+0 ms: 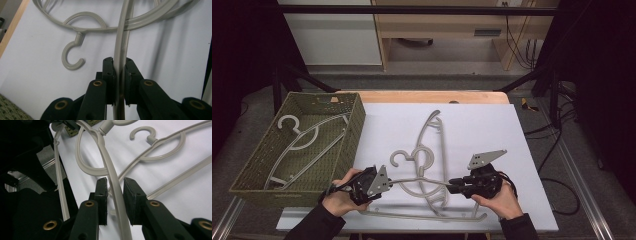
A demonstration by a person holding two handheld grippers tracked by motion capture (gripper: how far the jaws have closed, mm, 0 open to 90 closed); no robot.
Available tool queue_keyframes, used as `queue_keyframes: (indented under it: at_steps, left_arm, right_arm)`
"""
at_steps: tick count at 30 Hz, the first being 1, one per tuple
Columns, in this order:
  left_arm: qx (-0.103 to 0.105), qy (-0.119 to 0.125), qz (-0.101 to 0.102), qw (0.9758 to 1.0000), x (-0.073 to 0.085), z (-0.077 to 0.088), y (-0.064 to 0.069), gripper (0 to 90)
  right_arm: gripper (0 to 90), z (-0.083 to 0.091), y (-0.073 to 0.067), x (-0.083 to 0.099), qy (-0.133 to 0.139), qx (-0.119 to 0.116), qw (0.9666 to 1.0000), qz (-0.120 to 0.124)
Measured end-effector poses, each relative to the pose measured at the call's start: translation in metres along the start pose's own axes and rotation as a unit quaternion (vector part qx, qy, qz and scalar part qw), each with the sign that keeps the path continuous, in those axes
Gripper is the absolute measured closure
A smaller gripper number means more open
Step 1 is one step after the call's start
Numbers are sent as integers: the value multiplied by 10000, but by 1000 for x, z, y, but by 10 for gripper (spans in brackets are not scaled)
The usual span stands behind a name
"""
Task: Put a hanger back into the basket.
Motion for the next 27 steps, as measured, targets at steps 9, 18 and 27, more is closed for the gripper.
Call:
queue_keyframes:
  at_steps: [9,18,27]
  left_arm:
    - [-499,-16,499,9975,1,6,-14,817]
    - [-1217,25,1007,9874,3,21,-38,817]
    - [-1817,185,1244,9753,-2,49,-62,817]
  right_arm:
    - [452,15,17,-17,806,636,9943,278]
    - [218,57,44,-39,2032,1589,9661,138]
    - [104,95,56,-42,2401,2166,9463,53]
Point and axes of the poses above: each handheld gripper's, and its own axes: z roughly backward along the jaws, x roughly out of its underside, y roughly to its right, the point moved 10 cm from there along -z, roughly forward along the jaws, and after that the axes turned 15 degrees about y, right-handed, at the moved point
